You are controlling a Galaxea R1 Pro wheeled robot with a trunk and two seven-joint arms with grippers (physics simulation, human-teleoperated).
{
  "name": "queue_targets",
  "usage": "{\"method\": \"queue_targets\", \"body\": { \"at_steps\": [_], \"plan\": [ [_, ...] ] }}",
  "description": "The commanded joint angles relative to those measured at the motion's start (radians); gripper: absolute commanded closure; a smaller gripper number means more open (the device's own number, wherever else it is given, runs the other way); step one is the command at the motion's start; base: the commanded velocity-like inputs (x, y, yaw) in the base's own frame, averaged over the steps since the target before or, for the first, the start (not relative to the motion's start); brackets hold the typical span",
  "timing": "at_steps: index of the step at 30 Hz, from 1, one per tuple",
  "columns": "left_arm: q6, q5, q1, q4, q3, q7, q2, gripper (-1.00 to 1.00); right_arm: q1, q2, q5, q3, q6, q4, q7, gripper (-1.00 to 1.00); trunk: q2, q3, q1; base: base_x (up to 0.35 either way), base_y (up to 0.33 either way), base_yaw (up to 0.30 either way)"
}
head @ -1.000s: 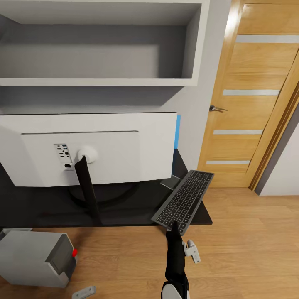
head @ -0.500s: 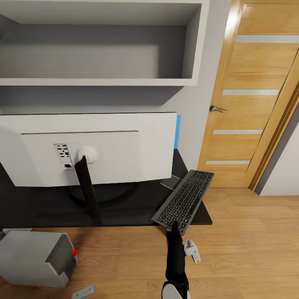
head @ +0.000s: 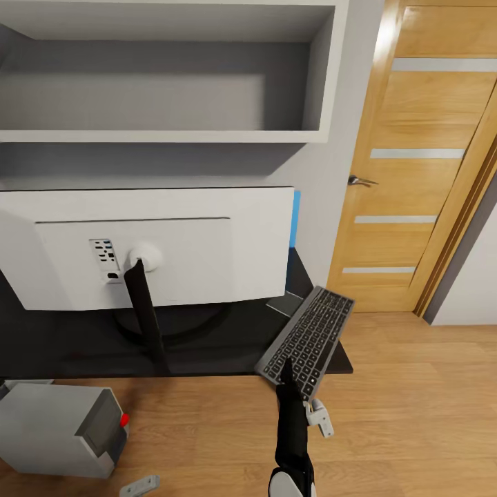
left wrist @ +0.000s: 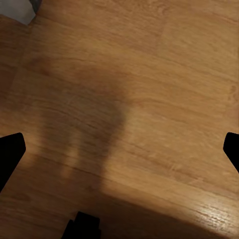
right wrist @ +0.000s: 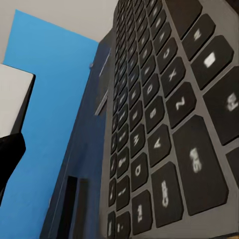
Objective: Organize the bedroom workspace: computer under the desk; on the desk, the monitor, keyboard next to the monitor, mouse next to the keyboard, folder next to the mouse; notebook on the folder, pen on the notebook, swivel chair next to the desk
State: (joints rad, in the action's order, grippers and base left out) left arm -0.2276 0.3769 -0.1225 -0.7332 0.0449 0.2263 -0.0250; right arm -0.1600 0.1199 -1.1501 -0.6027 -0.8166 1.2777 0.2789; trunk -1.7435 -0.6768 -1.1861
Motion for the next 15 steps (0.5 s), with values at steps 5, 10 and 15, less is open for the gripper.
{"method": "queue_targets", "body": {
  "at_steps": [5,10,15],
  "plan": [
    [-0.004,0.008,0.000,-0.002,0.003,0.008,-0.001,-1.00,-0.001,0.000,0.003,-0.003,-0.003,0.000,0.008,-1.00,0.000,-0.001,0.000,-0.009,0.000,0.000],
    [-0.004,0.009,0.000,0.000,0.003,0.008,-0.002,-1.00,-0.001,0.000,0.003,-0.003,-0.003,-0.015,0.008,-1.00,0.000,-0.001,0.000,-0.183,0.000,0.000],
    [-0.004,0.008,0.000,0.000,0.002,0.008,-0.003,-1.00,-0.001,0.000,0.003,-0.002,-0.003,-0.019,0.008,-1.00,0.000,-0.001,0.000,-0.070,0.000,0.000]
  ]
}}
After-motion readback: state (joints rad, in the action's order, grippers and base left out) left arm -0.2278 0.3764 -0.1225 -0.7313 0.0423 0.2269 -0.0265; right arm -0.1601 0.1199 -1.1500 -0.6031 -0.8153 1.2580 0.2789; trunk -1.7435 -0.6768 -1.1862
